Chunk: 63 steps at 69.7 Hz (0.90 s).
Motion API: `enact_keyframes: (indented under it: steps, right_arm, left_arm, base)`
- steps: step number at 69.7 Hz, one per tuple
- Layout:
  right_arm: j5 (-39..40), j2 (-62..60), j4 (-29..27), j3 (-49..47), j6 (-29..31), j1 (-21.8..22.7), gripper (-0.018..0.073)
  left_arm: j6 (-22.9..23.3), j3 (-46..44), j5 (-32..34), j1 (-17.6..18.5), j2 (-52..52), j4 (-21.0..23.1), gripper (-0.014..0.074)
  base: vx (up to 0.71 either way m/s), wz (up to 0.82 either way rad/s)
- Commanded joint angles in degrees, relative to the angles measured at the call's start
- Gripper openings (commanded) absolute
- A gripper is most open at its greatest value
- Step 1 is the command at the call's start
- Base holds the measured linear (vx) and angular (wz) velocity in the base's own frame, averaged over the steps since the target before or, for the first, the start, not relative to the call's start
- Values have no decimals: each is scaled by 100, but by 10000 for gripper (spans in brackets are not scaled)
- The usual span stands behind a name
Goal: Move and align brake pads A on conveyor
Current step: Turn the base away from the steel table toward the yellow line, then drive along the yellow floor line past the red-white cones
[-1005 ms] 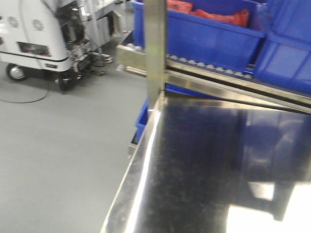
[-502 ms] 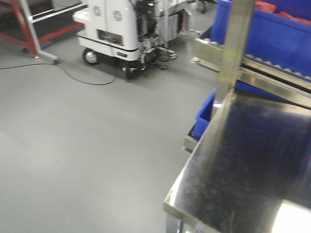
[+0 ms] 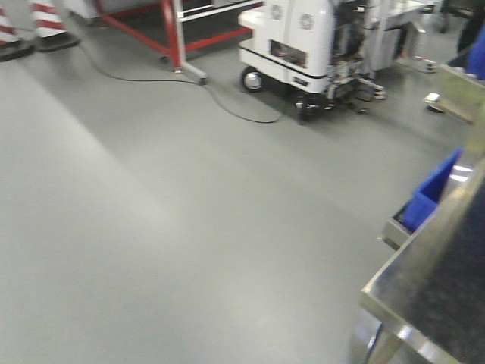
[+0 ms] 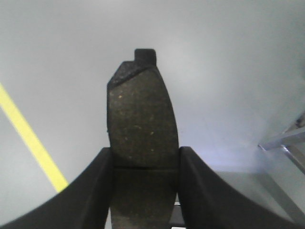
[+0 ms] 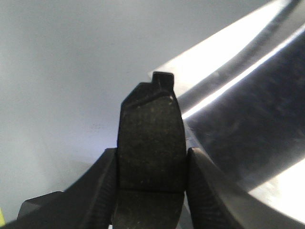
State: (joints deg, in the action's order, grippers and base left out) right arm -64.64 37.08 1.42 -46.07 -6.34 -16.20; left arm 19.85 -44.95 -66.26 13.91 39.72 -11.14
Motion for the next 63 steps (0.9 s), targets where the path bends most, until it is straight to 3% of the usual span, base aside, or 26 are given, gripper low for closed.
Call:
enact_keyframes:
  steps: [1,63]
  right_arm:
    - [368,-2,32,-153,48,11,-8]
    - [361,-2,32,-153,48,11,-8]
  left_arm:
    - [11,-161,333,-10,-22,-73,-6]
    - [11,-161,310,-10,-22,-73,-6]
  base:
    - [-16,63]
    - [-14,65]
